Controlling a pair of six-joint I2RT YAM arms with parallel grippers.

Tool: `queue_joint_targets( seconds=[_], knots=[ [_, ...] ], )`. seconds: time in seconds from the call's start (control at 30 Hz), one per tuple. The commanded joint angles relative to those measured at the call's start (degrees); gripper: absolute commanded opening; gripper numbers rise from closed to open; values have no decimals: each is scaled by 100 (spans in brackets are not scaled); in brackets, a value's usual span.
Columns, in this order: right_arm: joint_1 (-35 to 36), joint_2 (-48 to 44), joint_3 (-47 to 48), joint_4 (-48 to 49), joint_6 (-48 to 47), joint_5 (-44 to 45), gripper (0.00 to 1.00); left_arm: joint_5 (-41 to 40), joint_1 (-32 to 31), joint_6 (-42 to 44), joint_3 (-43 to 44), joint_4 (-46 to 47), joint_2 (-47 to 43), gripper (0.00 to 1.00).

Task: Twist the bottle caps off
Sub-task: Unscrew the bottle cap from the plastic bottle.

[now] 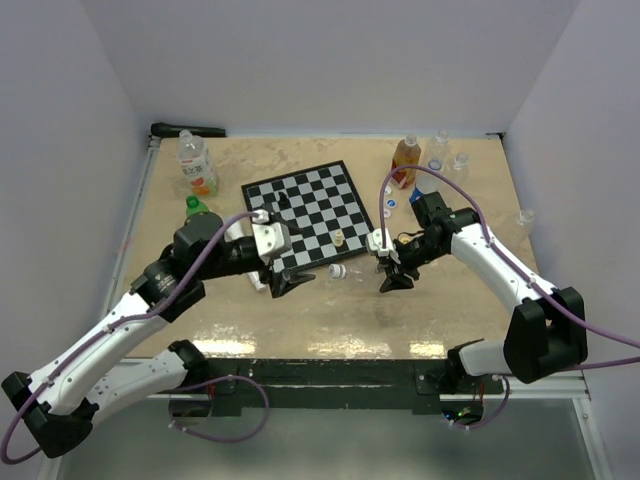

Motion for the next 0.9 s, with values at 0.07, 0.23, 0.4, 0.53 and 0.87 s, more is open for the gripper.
queue_joint_targets(
  seconds=[0.07, 0.23, 0.4, 0.53, 0.87],
  knots=[
    [13, 31, 58, -69, -75, -49, 15, 662, 23, 2118, -102, 138, 114, 99],
    [13, 75, 58, -69, -75, -40, 15, 1127, 5, 2444, -102, 260, 685, 96],
    [13, 67, 58, -78, -75, -40, 15, 1347, -47, 2506, 3, 515, 1204, 94],
    [13, 67, 58, -78, -75, -40, 15, 1523, -109, 2515, 100, 577, 1459, 91],
    [13, 67, 58, -87, -84, -31, 15, 1357, -372, 2365, -225, 788, 1635, 78]
  ],
)
